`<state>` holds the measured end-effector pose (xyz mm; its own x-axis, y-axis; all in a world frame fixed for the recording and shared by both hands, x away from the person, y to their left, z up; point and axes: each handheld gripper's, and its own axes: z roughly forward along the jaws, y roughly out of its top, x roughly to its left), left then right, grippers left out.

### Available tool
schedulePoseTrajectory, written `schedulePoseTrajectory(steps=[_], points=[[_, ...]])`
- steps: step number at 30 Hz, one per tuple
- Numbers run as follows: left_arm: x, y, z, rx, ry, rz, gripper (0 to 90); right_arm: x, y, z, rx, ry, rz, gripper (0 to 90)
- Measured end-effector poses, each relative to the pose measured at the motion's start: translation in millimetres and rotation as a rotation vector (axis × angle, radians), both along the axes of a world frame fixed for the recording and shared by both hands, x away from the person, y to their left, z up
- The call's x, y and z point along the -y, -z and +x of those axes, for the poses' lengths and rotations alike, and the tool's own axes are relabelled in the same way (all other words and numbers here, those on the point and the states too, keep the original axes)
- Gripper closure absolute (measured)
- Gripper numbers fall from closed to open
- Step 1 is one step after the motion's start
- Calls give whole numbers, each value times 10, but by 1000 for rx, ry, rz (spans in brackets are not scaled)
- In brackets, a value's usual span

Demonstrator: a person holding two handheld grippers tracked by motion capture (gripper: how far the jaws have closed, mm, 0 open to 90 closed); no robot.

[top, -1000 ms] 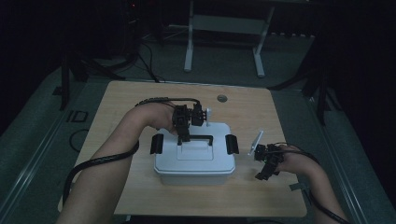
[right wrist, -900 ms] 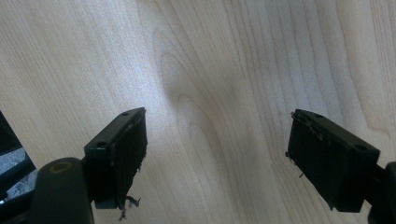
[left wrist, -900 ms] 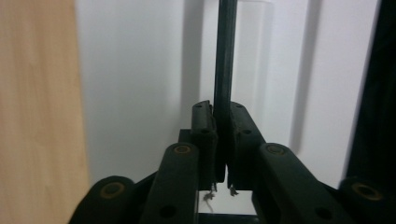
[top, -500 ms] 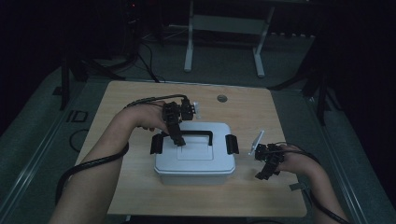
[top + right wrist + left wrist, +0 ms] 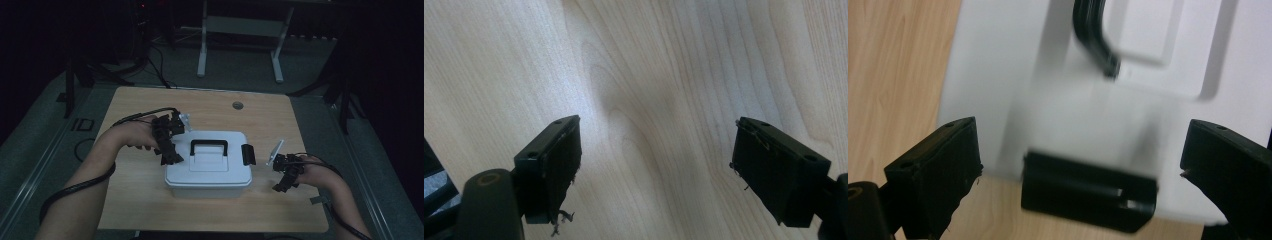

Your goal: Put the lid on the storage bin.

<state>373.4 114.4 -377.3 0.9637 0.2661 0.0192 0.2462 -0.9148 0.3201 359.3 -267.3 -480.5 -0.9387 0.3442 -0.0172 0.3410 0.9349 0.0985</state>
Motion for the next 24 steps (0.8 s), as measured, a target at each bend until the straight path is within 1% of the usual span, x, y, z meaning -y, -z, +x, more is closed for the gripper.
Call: schedulePoseTrajectory(steps=[1,2,3,8,13,15,18,19,21,23,24], points=[[-41,6,-15,3,-10,-14,26,1,3,2,0,1,1,193],[-79,12,-26,-1,-14,-20,26,2,6,4,1,3,3,193],[-123,24,-50,4,-15,-28,26,1,9,4,2,4,4,193],[-294,68,-126,8,-19,-40,26,14,12,4,8,18,16,193],[-505,104,-196,15,-50,-90,26,49,11,9,17,38,32,193],[-579,132,-228,25,-55,-96,26,66,16,9,26,43,39,193],[-674,180,-275,27,-68,-103,26,91,24,8,33,56,47,193],[-702,194,-289,24,-68,-105,26,99,27,8,39,61,49,193],[-753,218,-325,33,-68,-113,26,122,28,8,54,71,59,193],[-811,245,-358,31,-81,-131,26,150,25,4,69,90,80,192],[-831,256,-370,35,-82,-131,26,171,26,1,82,100,93,191]])
